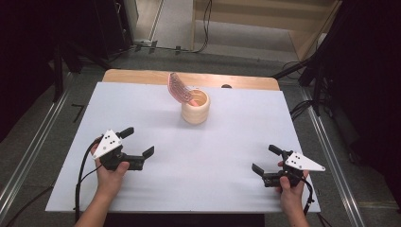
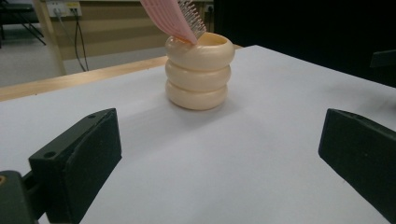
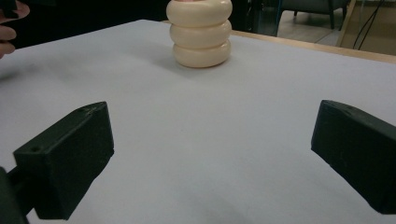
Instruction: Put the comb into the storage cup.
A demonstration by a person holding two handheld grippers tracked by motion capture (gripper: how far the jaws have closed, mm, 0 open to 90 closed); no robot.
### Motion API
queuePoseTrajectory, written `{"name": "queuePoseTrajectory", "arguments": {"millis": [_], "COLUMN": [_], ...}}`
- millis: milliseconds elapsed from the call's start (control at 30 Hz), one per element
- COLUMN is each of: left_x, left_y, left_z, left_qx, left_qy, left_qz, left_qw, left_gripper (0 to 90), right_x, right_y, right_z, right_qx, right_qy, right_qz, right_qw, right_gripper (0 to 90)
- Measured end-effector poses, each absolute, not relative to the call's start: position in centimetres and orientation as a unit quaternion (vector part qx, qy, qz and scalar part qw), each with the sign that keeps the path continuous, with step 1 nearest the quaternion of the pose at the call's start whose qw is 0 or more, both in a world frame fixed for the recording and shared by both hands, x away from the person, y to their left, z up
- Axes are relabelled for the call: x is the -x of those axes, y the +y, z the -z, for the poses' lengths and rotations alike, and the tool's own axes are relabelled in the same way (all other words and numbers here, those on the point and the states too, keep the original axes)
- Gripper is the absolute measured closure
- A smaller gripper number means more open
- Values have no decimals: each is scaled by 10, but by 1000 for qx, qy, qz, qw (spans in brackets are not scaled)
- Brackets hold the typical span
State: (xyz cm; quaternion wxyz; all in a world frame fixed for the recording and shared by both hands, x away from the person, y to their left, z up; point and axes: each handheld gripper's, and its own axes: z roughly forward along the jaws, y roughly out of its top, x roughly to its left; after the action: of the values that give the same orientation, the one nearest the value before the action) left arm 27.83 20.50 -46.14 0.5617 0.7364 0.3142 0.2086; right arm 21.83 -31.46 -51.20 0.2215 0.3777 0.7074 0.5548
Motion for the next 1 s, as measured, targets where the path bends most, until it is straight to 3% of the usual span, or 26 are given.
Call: {"name": "queuePoseTrajectory", "arguments": {"millis": [1000], "left_x": [-248], "left_y": [263], "left_z": [474], "left_qx": [-728], "left_qy": [348], "left_qz": [-230], "left_qw": [544], "left_gripper": [0], "right_x": [-219], "right_y": [-316], "right_z": [512], "right_qx": [-380], "right_qy": [707], "right_qz": [-554], "right_qw": [220], "right_gripper": [0]}}
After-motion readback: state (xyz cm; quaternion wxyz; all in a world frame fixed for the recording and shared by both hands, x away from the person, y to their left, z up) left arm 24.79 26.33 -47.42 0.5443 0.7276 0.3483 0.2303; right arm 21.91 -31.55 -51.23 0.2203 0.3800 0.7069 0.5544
